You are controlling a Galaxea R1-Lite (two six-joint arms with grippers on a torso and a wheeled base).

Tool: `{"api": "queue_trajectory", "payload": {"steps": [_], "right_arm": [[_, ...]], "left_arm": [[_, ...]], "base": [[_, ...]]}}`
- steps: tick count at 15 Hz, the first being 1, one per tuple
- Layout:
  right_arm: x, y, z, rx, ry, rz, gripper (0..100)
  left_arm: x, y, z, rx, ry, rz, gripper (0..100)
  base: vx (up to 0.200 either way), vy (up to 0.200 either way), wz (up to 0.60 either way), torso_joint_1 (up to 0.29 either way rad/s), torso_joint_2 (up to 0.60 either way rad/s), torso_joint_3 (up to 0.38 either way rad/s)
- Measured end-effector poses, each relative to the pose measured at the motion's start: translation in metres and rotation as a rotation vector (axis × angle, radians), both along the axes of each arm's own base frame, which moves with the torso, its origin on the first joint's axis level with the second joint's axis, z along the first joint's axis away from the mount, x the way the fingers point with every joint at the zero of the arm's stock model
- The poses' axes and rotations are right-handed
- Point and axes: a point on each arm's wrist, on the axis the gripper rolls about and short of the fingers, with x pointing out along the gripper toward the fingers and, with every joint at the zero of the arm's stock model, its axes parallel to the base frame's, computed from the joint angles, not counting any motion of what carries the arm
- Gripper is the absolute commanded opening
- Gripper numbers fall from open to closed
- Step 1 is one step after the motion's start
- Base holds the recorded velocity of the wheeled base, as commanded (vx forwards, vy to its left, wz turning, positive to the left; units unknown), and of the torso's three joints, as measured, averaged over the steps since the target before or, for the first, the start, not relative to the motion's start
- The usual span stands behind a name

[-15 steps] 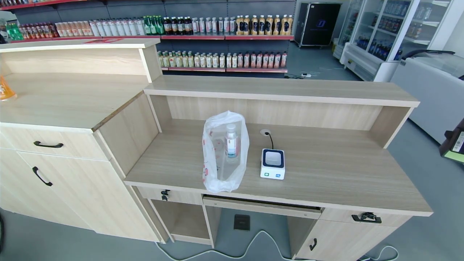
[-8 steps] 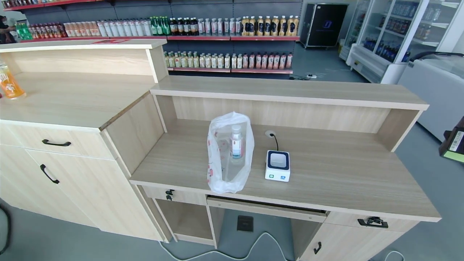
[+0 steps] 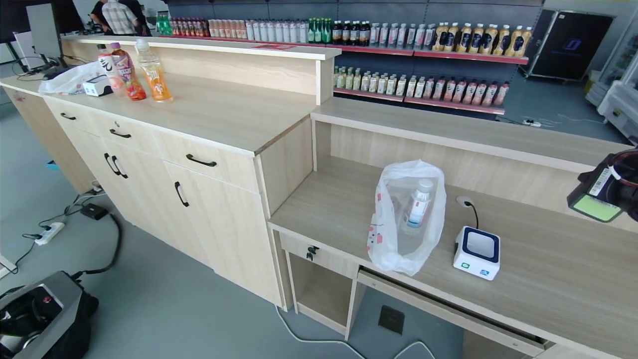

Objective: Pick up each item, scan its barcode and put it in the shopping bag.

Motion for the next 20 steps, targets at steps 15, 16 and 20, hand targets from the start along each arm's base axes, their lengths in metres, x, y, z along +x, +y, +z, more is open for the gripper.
{"api": "queue_trajectory", "payload": {"steps": [15, 16, 20], "right_arm": [[0.065, 0.015, -0.069, 0.684, 0.047, -0.178, 0], [0.069, 0.012, -0.073, 0.698, 0.048, -0.195, 0], [0.089, -0.003, -0.083, 0.712, 0.043, -0.242, 0]], "left_arm": [[0.000, 0.000, 0.000, 0.000, 0.000, -0.001, 100], [0.000, 0.000, 0.000, 0.000, 0.000, 0.000, 100], [0.000, 0.000, 0.000, 0.000, 0.000, -0.001, 100]], "base": [[0.000, 0.000, 0.00, 0.000, 0.00, 0.000], [0.000, 0.000, 0.00, 0.000, 0.00, 0.000], [0.000, 0.000, 0.00, 0.000, 0.00, 0.000]]}}
